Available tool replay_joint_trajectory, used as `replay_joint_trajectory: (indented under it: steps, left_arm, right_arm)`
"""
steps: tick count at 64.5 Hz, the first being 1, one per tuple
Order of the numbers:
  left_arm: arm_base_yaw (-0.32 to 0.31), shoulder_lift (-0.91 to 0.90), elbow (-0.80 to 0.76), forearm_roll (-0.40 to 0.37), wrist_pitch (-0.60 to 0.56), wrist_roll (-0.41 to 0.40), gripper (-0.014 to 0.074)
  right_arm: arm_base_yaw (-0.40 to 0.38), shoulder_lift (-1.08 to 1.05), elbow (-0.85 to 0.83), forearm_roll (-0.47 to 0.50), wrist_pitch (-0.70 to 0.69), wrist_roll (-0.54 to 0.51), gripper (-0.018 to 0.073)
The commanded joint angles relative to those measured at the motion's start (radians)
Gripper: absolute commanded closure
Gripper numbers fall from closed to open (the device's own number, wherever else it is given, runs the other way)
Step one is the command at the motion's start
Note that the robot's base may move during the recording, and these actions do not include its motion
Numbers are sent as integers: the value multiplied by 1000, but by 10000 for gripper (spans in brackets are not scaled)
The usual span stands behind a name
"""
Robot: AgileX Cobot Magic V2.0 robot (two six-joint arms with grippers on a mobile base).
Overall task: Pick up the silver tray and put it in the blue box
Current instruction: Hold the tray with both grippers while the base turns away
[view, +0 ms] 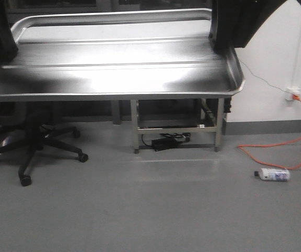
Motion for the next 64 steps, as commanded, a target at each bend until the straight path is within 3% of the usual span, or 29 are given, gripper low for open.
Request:
replay_joint_trajectory:
  steps: [1, 64]
  left_arm:
    - [-6, -32, -26, 36, -2, 19, 701]
    - [-6, -32, -26, 36, -2, 19, 701]
  right_arm:
    - [-1, -39, -26, -63, -18, -24, 503]
    - [-1, -39, -26, -63, -18, -24, 503]
